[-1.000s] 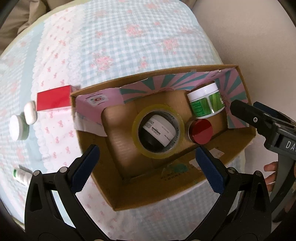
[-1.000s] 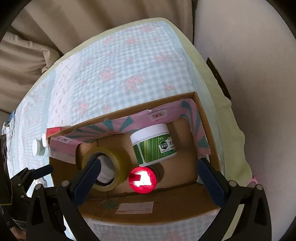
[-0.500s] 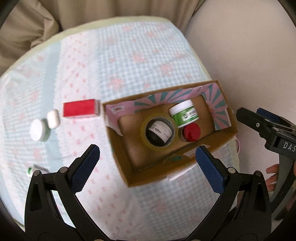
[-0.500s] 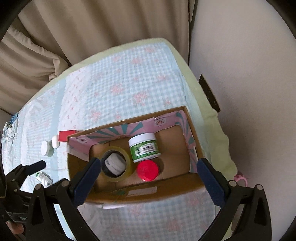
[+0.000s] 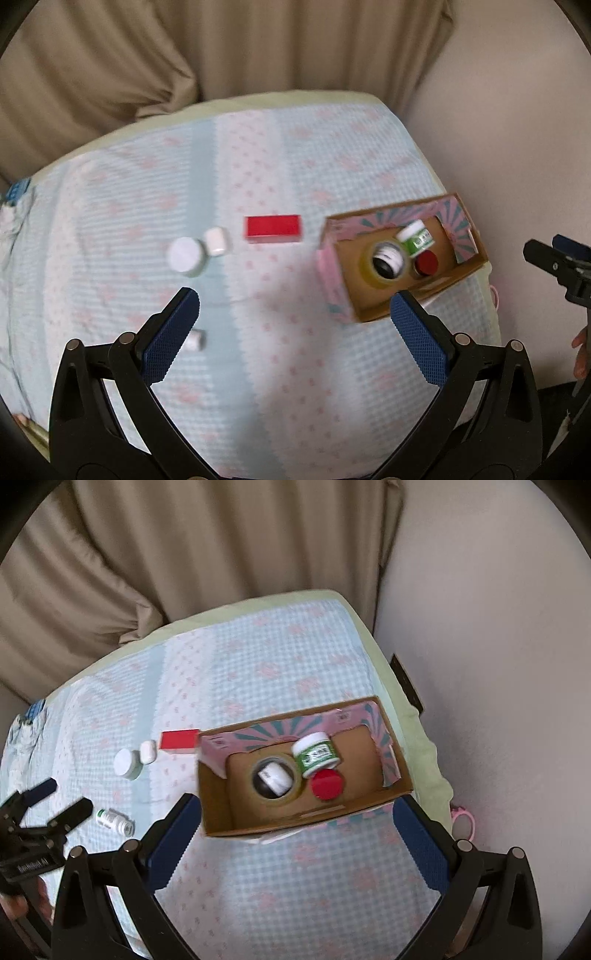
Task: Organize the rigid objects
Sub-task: 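Withdraw both open tools from the box toward the remaining objects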
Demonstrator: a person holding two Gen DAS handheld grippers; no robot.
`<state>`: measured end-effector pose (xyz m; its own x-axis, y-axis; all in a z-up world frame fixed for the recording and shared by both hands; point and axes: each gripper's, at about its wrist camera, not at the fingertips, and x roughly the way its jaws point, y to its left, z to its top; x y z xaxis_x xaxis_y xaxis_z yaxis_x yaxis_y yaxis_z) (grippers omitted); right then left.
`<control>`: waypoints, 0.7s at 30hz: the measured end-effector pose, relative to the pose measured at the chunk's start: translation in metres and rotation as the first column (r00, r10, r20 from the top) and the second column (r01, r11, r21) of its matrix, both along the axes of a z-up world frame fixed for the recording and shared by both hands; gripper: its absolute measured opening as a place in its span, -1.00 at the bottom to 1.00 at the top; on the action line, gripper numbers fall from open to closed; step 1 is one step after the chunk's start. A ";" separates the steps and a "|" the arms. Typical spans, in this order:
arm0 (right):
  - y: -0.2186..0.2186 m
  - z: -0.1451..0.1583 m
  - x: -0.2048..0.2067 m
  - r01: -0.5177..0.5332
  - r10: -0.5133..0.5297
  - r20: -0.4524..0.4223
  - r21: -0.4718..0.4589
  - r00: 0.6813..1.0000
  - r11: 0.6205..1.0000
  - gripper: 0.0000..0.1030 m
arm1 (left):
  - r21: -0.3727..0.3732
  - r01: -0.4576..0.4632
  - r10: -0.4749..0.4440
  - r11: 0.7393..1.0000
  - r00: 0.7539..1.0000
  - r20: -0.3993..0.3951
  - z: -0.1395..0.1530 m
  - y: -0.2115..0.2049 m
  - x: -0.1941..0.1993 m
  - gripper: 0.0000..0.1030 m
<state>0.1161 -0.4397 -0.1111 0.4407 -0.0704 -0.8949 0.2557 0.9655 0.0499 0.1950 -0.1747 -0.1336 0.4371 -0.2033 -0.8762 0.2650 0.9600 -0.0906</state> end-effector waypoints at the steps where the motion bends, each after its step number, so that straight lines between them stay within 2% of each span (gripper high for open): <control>1: 0.012 0.006 -0.002 -0.010 0.010 0.009 -0.010 1.000 1.000 1.00 | -0.013 -0.015 0.015 1.000 1.000 0.001 0.004 0.016 -0.002 1.00; 5: 0.060 0.021 -0.005 -0.051 0.052 0.028 -0.033 0.998 0.998 1.00 | -0.046 -0.062 0.063 0.997 0.998 0.004 0.014 0.073 -0.009 0.99; 8: 0.101 0.027 -0.004 -0.091 0.093 0.040 -0.047 0.995 0.995 1.00 | -0.028 -0.060 0.061 0.998 0.998 0.028 0.018 0.112 -0.014 1.00; 10: 0.124 0.025 0.000 -0.112 0.114 0.031 -0.051 0.993 0.992 1.00 | -0.020 -0.049 0.049 0.999 0.998 0.036 0.019 0.129 -0.014 1.00; 15: 0.184 0.015 0.011 -0.135 0.135 0.022 -0.033 0.991 0.990 1.00 | -0.060 -0.017 0.019 0.998 0.999 0.028 0.014 0.186 -0.010 1.00; 21: 0.241 -0.005 0.031 -0.128 0.128 0.009 -0.018 0.992 0.992 1.00 | -0.032 0.035 -0.034 0.999 0.999 0.038 -0.007 0.223 0.012 0.99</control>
<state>0.1473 -0.1991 -0.1162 0.4562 -0.0280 -0.8894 0.1293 0.9910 0.0351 0.2065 0.0479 -0.1409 0.4620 -0.2474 -0.8517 0.3017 0.9469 -0.1113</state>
